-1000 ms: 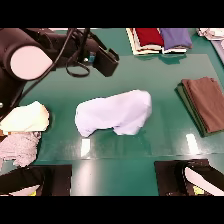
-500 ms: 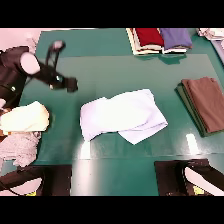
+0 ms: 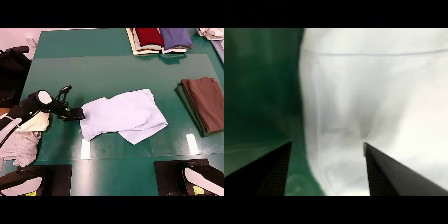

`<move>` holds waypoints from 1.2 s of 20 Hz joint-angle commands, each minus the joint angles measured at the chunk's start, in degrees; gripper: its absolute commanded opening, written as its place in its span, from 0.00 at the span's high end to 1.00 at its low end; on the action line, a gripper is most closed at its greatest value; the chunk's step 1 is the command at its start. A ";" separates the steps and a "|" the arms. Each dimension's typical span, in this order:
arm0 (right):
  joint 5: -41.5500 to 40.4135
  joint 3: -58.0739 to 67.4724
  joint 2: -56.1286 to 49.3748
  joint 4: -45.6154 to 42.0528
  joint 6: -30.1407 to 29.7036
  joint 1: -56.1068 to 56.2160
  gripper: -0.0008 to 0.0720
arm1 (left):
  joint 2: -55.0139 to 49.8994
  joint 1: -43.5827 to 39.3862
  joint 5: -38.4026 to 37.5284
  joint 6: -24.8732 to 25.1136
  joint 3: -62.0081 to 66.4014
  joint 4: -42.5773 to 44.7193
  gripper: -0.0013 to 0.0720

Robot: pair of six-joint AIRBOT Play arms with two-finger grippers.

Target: Fold the shirts.

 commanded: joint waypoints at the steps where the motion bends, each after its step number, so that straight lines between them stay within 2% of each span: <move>1: 0.96 0.04 -2.16 -0.07 -0.04 1.62 0.97 | -0.15 0.07 2.56 2.58 -2.64 -6.23 0.44; 2: 1.57 0.02 -2.69 -0.35 -0.07 1.60 0.96 | -0.09 0.09 2.56 2.58 -2.43 -6.01 0.79; 3: 3.04 0.02 -3.26 -0.81 -0.07 1.22 0.97 | 0.04 0.09 2.16 2.58 -1.27 -4.90 0.94; 6: 10.97 -2.34 -4.70 -1.55 0.02 -2.29 0.97 | 2.43 0.09 1.18 2.49 5.22 0.11 0.95; 8: 13.07 -10.67 -3.72 -1.57 0.02 -5.64 0.96 | 4.66 0.09 0.87 2.10 10.91 3.41 0.95; 10: 10.93 -22.93 -1.64 -1.57 0.00 -8.39 0.96 | 5.73 0.09 0.79 2.12 16.00 5.03 0.95; 12: 4.87 -37.29 0.02 -1.38 0.00 -10.14 0.94 | 5.79 0.09 0.85 2.12 19.39 5.22 0.95; 14: -0.20 -48.24 -0.70 -0.74 -0.02 -10.32 0.41 | 5.79 0.09 1.05 2.10 20.35 5.20 0.95; 15: -2.10 -51.87 -2.05 1.49 -0.31 -10.29 0.37 | 5.75 0.07 0.79 2.12 20.28 5.25 0.95; 17: -5.29 -56.13 -5.86 8.74 -3.85 -10.32 0.37 | 5.53 0.07 0.15 2.10 20.26 5.40 0.95; 20: -4.37 -57.42 -11.15 20.17 -8.94 -10.08 0.37 | 5.53 0.07 -0.28 2.10 20.26 5.53 0.95; 24: -3.39 -57.42 -13.60 20.35 -10.88 -5.51 0.37 | 5.53 0.07 -0.13 2.10 20.26 5.53 0.95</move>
